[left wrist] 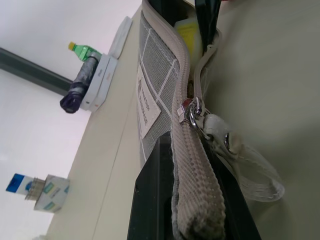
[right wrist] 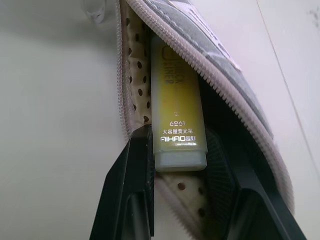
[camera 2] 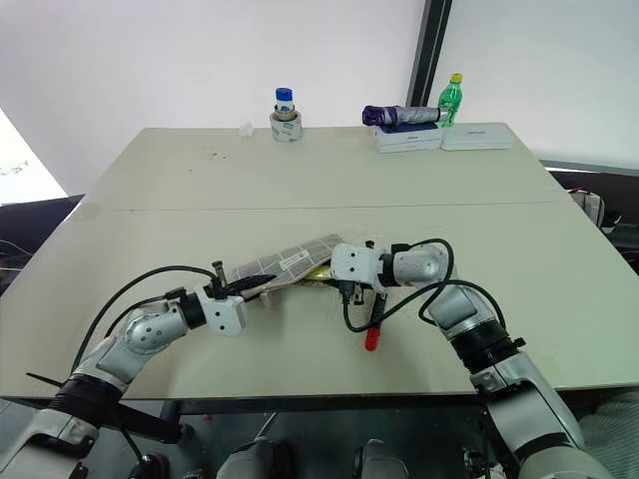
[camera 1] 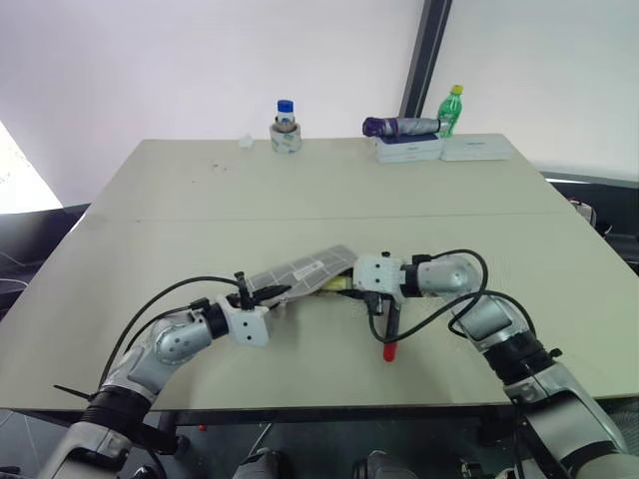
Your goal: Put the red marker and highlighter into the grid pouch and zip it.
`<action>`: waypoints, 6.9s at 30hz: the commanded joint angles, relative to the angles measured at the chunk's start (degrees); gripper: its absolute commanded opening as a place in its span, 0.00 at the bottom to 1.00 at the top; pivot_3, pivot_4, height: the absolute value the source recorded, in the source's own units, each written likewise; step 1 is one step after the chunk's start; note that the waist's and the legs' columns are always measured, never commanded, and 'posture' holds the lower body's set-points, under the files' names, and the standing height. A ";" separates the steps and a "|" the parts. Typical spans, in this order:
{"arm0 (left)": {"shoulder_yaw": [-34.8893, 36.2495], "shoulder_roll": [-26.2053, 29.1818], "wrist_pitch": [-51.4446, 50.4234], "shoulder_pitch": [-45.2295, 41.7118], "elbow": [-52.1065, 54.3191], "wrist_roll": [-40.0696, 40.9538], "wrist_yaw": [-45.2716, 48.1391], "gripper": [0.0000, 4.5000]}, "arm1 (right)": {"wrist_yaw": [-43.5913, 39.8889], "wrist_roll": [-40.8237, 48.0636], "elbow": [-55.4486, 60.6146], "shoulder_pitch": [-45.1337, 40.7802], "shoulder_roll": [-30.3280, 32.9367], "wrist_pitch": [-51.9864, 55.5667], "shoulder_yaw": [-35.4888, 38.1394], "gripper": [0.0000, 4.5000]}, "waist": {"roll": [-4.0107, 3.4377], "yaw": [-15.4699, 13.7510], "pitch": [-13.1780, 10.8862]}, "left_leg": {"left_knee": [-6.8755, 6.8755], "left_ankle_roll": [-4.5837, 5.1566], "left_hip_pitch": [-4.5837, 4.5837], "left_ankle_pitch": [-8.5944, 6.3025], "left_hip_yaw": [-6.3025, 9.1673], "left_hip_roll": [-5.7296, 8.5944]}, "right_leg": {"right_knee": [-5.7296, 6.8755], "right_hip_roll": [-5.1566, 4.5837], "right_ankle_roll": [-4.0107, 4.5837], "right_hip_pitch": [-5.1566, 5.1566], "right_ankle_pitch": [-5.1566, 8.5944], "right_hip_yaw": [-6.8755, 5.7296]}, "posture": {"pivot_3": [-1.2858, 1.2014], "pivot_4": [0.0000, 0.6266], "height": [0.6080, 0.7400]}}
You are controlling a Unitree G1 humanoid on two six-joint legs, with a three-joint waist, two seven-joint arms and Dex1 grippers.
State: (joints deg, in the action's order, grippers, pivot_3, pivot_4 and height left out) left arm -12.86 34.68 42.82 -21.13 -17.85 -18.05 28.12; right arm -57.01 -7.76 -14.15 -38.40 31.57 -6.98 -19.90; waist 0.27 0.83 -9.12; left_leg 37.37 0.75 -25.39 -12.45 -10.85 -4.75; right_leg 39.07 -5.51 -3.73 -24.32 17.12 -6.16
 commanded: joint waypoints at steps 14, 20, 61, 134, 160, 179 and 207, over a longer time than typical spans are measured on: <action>1.53 -0.36 -0.30 0.03 2.06 3.60 0.98 0.00 | -5.27 16.06 7.07 0.91 0.01 1.93 8.59 0.98 | 0.00 -0.15 0.00 | 0.03 -0.01 0.00 0.01 0.02 -0.01 | 0.02 0.01 0.00 0.02 0.00 0.00 | 0.52 0.24 1.00; 2.88 -0.38 -1.45 0.63 2.23 5.13 0.29 0.00 | -5.21 19.32 14.00 6.02 4.16 7.52 12.41 0.98 | 0.01 0.00 0.00 | 0.04 0.03 0.02 -0.02 0.08 0.00 | 0.02 -0.02 0.00 0.06 0.00 0.00 | 0.52 0.24 1.00; 5.73 -0.80 -3.15 1.83 -1.90 3.53 -4.80 0.00 | 45.78 27.16 52.79 33.12 -11.59 71.57 18.86 0.98 | 0.11 -0.08 0.07 | -0.01 0.38 0.00 -0.23 0.25 0.01 | 0.01 -0.02 0.07 0.06 -0.02 -0.01 | 0.52 0.24 1.00; 1.82 -1.65 -5.98 -0.95 6.36 6.87 4.33 0.00 | 9.19 -0.21 3.92 -1.99 0.14 -9.91 0.52 0.99 | 0.43 -0.07 0.20 | -0.02 -0.06 -0.01 0.05 0.02 -0.03 | 0.00 0.03 0.04 -0.01 -0.02 -0.01 | 0.52 0.24 1.00; -4.87 -4.54 -4.18 -8.09 -0.96 -5.62 0.19 0.00 | 16.91 37.16 28.61 20.18 -8.01 50.47 7.93 0.99 | 0.45 -0.09 0.23 | 0.11 0.44 -0.01 -0.25 0.23 -0.02 | 0.00 -0.02 0.12 0.07 -0.06 -0.04 | 0.52 0.24 1.00; -5.49 -3.86 -4.67 -10.72 1.73 -6.54 1.20 0.00 | 23.51 34.39 22.51 17.18 -21.99 45.08 8.83 0.99 | 0.45 -0.05 0.23 | 0.10 0.46 -0.07 -0.26 0.17 0.00 | 0.00 -0.02 0.10 0.04 -0.05 -0.04 | 0.52 0.24 1.00; 0.87 7.03 -0.31 -2.21 -2.92 2.58 0.45 0.00 | 6.50 31.43 10.80 17.44 3.47 38.17 17.43 0.00 | 0.43 0.07 0.21 | 0.03 0.45 -0.04 -0.25 0.18 -0.01 | -0.01 -0.03 0.10 0.02 -0.05 -0.03 | 0.52 0.24 1.00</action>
State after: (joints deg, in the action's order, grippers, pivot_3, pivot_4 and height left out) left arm -16.00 39.53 43.02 -23.98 -18.52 -16.34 29.40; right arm -49.14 24.89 -1.87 -20.48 32.91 33.13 -5.64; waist 0.70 0.90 -8.91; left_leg 37.40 1.20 -25.42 -12.70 -10.68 -4.76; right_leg 39.06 -5.54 -3.63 -24.30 17.07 -6.19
